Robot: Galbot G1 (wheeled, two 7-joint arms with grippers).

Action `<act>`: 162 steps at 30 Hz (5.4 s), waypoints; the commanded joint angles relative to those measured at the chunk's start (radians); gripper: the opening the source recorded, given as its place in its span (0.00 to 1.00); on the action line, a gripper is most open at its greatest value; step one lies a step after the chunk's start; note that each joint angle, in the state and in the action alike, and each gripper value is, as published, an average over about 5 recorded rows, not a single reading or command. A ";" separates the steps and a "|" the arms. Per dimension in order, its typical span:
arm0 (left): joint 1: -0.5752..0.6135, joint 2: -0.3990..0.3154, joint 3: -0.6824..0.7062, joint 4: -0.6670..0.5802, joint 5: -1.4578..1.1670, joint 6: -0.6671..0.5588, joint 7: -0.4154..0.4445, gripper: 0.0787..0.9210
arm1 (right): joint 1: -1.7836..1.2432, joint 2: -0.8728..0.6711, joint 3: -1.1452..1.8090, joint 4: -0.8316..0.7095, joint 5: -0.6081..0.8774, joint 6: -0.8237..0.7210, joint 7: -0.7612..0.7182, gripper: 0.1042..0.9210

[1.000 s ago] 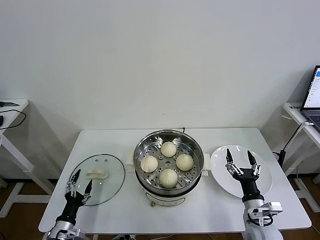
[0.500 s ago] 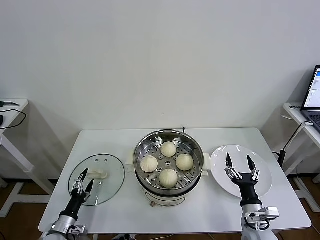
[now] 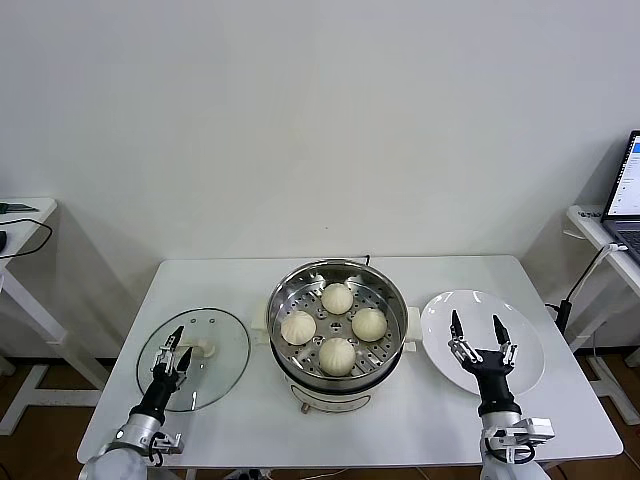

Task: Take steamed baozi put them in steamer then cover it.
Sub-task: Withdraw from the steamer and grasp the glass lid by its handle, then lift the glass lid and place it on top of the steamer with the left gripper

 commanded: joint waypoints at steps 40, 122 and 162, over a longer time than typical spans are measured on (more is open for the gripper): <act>0.033 -0.004 -0.034 -0.250 0.013 0.113 -0.011 0.13 | 0.033 0.007 -0.028 -0.062 -0.026 0.034 -0.006 0.88; -0.312 -0.121 0.987 -0.402 0.177 1.001 0.564 0.13 | 0.025 0.064 -0.017 -0.114 -0.114 0.074 -0.006 0.88; -0.268 -0.138 0.950 -0.348 0.228 0.964 0.547 0.13 | 0.034 0.058 -0.036 -0.131 -0.120 0.078 -0.012 0.88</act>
